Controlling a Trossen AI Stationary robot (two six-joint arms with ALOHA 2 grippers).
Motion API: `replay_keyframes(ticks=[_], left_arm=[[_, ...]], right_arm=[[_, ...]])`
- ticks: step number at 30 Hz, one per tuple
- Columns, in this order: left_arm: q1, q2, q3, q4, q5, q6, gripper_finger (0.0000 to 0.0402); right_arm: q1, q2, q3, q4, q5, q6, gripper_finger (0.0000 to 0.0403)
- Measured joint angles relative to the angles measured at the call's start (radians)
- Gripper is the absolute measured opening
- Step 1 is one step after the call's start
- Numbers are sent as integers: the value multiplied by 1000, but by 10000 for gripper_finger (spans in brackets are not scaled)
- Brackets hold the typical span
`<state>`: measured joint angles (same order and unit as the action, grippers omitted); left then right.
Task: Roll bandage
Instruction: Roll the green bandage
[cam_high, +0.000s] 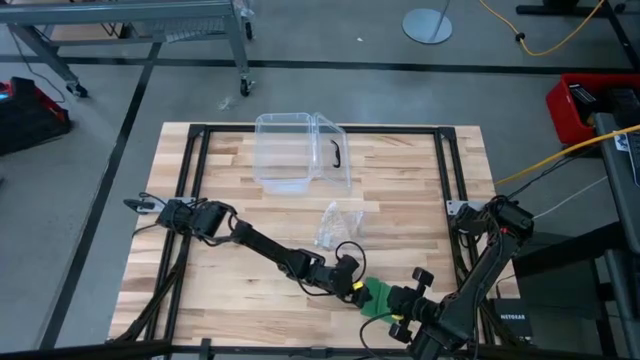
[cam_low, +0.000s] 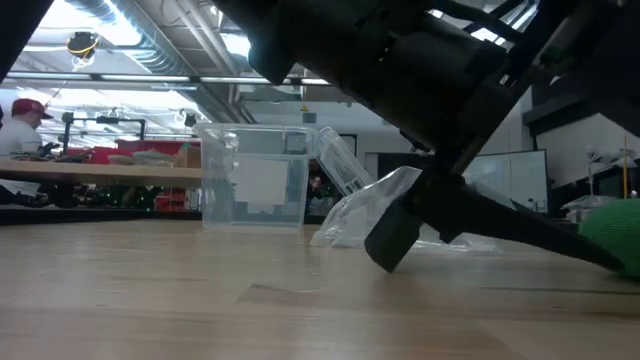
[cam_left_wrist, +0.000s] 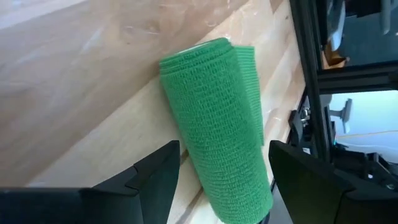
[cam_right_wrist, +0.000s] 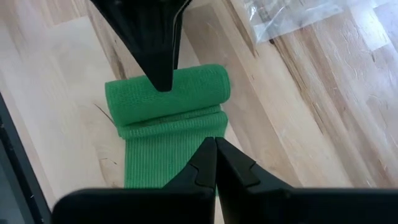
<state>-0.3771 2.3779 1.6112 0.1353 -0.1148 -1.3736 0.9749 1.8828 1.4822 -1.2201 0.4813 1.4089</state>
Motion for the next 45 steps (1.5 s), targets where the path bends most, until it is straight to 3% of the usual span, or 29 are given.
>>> replay_keyframes(ticks=[5,16,23,30,35,45], left_arm=[[0,0,-2,-43,0,-5,222],[1,0,-4,-41,1,46,112],[17,0,-5,-33,11,46,63],[21,0,-6,-18,11,71,49],[26,-3,-6,-18,11,106,49],[72,-3,-6,-23,127,110,48]], right_arm=[[0,0,0,0,1,0,5],[0,0,0,5,-3,-1,5],[0,0,-2,50,-135,-2,5],[1,0,-149,299,-286,-2,5],[0,0,-279,522,-249,7,5],[-4,-8,-394,644,-331,109,5]])
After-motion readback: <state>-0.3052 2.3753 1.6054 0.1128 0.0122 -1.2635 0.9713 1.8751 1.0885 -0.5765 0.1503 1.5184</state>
